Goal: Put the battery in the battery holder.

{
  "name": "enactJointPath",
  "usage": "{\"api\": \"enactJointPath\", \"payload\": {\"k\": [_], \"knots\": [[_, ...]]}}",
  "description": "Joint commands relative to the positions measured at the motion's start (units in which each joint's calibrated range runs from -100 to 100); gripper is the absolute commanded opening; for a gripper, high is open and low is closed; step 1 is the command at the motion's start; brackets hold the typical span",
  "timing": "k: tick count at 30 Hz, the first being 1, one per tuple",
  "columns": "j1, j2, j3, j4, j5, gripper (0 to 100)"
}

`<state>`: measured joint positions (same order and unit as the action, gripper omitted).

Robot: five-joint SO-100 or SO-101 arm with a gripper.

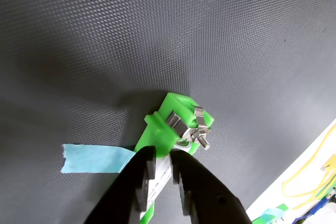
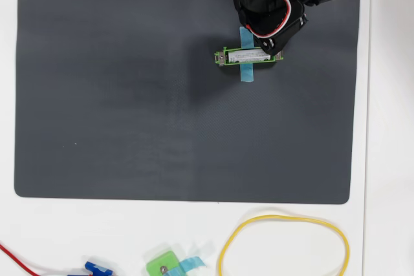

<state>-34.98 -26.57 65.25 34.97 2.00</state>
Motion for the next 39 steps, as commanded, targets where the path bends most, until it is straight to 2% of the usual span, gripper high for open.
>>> {"api": "enactJointPath", "payload": {"k": [1, 7, 15, 31, 39], "knots": [[4.3, -2.2, 0.0, -0.7, 0.3, 0], [6.8, -12.4, 5.4, -0.8, 2.6, 0], [9.6, -26.6, 13.2, -1.2, 2.5, 0], [11.7, -44.4, 23.7, -1.5, 2.4, 0], [14.8, -45.5, 22.6, -1.1, -2.4, 0]]}}
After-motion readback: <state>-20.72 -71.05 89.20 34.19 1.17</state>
